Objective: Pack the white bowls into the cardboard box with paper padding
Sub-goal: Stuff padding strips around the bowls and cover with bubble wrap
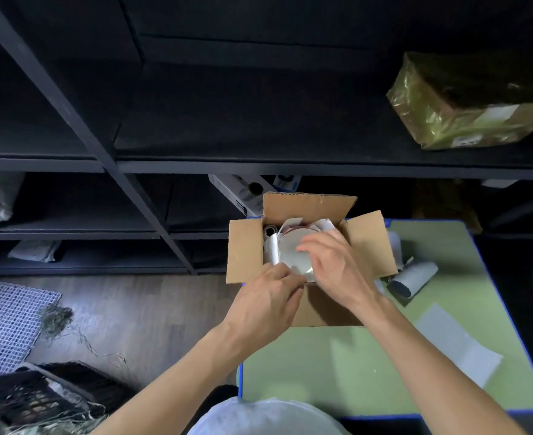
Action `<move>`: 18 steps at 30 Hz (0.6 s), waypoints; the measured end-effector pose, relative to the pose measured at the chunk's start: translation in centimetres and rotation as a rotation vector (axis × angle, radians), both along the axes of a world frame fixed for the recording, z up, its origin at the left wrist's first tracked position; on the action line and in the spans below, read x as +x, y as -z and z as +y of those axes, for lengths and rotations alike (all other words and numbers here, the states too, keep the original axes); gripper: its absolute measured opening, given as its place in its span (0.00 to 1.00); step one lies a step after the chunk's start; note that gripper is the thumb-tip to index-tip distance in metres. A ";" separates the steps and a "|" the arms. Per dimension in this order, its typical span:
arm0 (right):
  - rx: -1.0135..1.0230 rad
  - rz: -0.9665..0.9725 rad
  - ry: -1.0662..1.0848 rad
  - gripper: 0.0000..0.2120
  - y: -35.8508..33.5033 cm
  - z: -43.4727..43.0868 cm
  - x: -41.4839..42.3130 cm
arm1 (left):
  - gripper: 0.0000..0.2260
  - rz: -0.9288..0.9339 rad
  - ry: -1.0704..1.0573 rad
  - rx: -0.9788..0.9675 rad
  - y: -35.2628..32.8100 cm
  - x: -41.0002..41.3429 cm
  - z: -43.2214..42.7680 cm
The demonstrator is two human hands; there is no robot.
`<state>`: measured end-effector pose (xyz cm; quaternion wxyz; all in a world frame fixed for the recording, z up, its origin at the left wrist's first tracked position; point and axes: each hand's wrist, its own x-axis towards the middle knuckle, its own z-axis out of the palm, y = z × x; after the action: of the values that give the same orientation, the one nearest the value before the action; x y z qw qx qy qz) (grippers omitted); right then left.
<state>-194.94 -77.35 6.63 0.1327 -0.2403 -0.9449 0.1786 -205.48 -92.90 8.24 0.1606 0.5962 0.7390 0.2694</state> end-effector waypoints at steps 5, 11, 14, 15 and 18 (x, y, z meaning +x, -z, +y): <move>-0.089 0.052 0.028 0.13 0.1 -1.2 2.5 | 0.10 -0.009 0.026 0.015 -0.8 2.3 1.0; -0.098 0.097 0.059 0.15 -1.9 -0.5 6.2 | 0.10 -0.031 -0.006 -0.003 -1.2 4.7 2.8; -0.108 0.084 0.108 0.12 -2.7 0.3 8.4 | 0.09 -0.054 0.008 0.012 -1.5 6.3 4.2; -0.105 0.078 0.122 0.10 -2.8 0.5 9.3 | 0.09 -0.072 0.021 0.015 -1.5 6.9 4.7; -0.105 0.072 0.157 0.14 -2.8 1.3 11.9 | 0.09 -0.091 0.081 0.000 -1.5 8.9 6.3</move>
<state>-183.02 -76.04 9.44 0.1671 -0.3136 -0.9072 0.2255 -196.54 -86.60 9.78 0.2050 0.6126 0.7062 0.2896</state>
